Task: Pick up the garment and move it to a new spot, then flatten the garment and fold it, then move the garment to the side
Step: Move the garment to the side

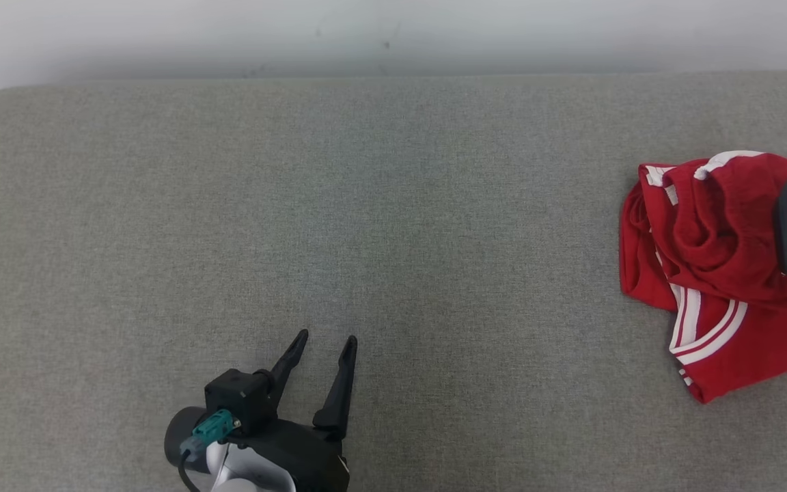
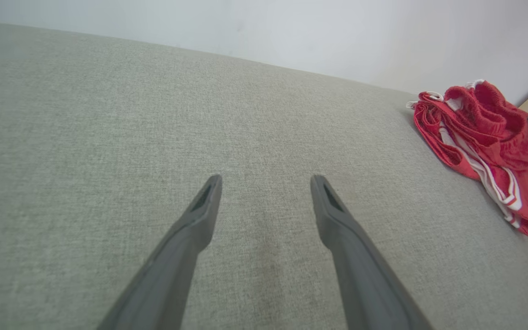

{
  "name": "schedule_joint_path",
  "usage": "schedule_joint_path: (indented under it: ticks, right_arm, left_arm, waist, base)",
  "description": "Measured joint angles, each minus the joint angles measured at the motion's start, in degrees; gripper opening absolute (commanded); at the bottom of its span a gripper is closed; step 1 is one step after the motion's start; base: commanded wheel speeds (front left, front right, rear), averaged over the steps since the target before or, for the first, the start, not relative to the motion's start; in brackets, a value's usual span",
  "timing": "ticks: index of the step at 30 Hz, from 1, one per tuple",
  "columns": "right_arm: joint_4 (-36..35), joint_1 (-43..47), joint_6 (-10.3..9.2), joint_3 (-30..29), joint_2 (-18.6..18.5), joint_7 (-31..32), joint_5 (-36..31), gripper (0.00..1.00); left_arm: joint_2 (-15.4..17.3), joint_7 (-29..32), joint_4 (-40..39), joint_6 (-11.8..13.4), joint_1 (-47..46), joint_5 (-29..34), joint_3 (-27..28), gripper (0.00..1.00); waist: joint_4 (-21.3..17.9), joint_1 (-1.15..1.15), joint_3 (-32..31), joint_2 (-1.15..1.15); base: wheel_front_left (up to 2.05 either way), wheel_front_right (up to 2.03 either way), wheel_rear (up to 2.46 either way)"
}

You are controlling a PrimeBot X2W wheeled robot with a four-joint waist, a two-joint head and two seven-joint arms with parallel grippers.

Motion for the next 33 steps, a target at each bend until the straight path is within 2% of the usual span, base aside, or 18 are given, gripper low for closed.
schedule_joint_path:
  ticks: [1,2,11,12,18,27,33]
  right_arm:
    - [0.0,0.0,0.01,0.4,0.0,-0.2,-0.6,0.67]
    - [0.0,-0.1,0.00,0.5,0.0,-0.3,-0.7,1.00]
    - [0.3,-1.0,0.18,1.0,0.3,-2.3,-1.2,1.00]
    - [0.1,-1.0,0.70,1.1,0.2,-3.3,-1.2,1.00]
    - [-4.1,0.1,3.35,-1.5,-0.1,-13.6,0.0,1.00]
    - [-8.7,13.0,3.60,-5.4,0.3,-29.8,3.4,1.00]
    - [-14.9,20.5,3.21,-7.6,1.3,-40.5,5.2,1.00]
  left_arm:
    - [0.1,0.0,0.1,0.0,0.0,0.0,0.1,1.00]
    - [0.2,0.0,0.1,0.0,-0.1,0.0,0.4,1.00]
    - [0.4,-0.2,2.5,0.0,-0.2,-0.6,1.4,1.00]
    - [0.4,-0.2,2.9,0.0,-0.2,-0.8,1.6,1.00]
    - [0.8,-0.7,4.2,0.0,0.0,-1.4,2.6,1.00]
    - [3.1,-1.6,4.9,0.4,5.0,-3.4,5.7,1.00]
    - [5.8,-2.2,3.3,0.6,9.1,-3.7,8.8,1.00]
  waist:
    - [0.1,0.00,0.1,0.00]
    - [0.1,0.00,0.2,0.00]
    - [-1.1,0.00,-1.6,0.00]
    - [-1.2,0.00,-2.0,0.00]
    - [-2.1,-0.01,-5.0,0.00]
    - [-3.4,-0.01,-10.2,-0.01]
    - [-4.5,-0.01,-13.3,-0.02]
  base:
    - [0.00,0.00,0.00]
    - [0.00,0.00,0.00]
    - [0.00,0.00,0.00]
    - [0.00,0.00,0.00]
    - [0.00,0.00,0.00]
    - [0.00,0.00,0.00]
    - [0.00,0.00,0.00]
